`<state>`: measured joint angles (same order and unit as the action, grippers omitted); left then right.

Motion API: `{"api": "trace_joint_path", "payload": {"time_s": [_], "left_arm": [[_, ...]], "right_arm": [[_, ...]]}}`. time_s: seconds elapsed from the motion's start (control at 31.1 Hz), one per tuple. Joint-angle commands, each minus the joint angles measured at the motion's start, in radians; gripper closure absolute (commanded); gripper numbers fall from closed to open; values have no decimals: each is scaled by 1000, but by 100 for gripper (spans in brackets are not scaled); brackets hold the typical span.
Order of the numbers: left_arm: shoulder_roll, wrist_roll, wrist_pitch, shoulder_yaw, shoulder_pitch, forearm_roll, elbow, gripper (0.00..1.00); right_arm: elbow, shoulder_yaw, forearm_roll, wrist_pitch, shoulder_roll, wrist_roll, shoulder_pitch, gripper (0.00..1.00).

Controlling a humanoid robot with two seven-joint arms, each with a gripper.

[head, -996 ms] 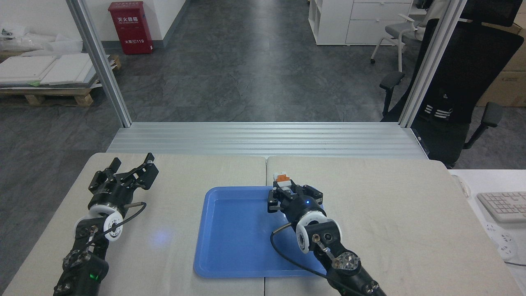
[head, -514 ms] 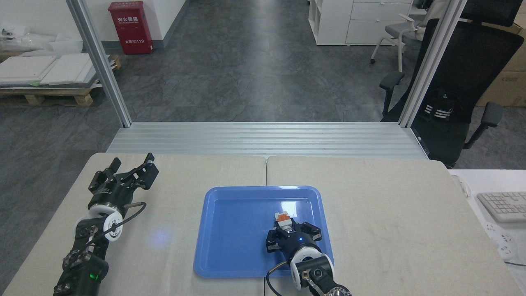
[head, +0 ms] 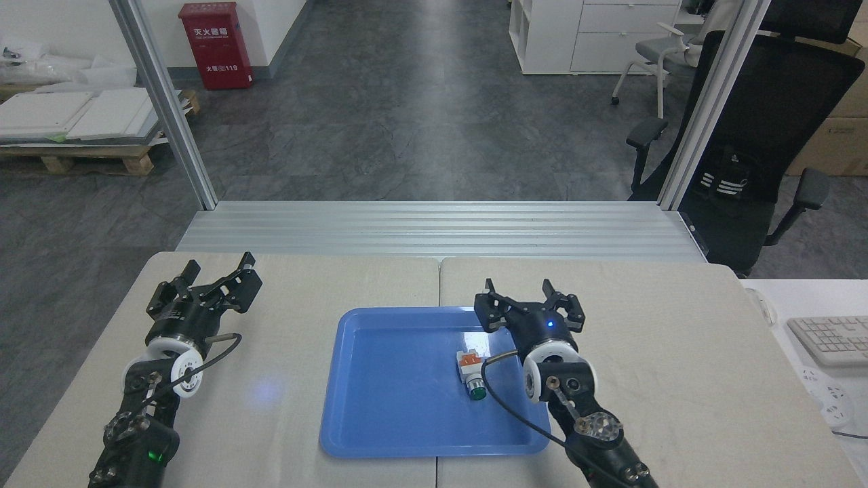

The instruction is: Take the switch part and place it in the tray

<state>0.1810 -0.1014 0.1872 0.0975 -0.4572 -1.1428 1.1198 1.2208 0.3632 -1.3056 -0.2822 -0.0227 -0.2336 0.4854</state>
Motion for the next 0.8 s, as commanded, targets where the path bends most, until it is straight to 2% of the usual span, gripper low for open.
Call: {"api": "trace_joint_path", "payload": {"time_s": [0.0, 0.1, 0.16, 0.19, 0.32, 0.51, 0.61, 0.77], "left_arm": [[0, 0, 0, 1, 0, 0, 0, 0], [0, 0, 0, -1, 0, 0, 0, 0], [0, 0, 0, -1, 0, 0, 0, 0], [0, 0, 0, 1, 0, 0, 0, 0], [0, 0, 0, 1, 0, 0, 0, 0], [0, 0, 0, 1, 0, 0, 0, 0], [0, 0, 0, -1, 0, 0, 0, 0], [0, 0, 0, -1, 0, 0, 0, 0]], "right_arm": [[-12, -190, 60, 260, -172, 77, 28, 1], [-78, -248, 187, 470, -273, 126, 18, 1], [-125, -251, 250, 520, -327, 131, 12, 1], [-133, -251, 258, 520, -338, 131, 4, 1], [-124, -245, 267, 526, -338, 132, -42, 1], [-83, -236, 258, 523, -333, 131, -51, 1], [-52, -172, 236, 468, -336, 125, -56, 2], [-37, -129, 218, 367, -336, 112, -53, 2]]}}
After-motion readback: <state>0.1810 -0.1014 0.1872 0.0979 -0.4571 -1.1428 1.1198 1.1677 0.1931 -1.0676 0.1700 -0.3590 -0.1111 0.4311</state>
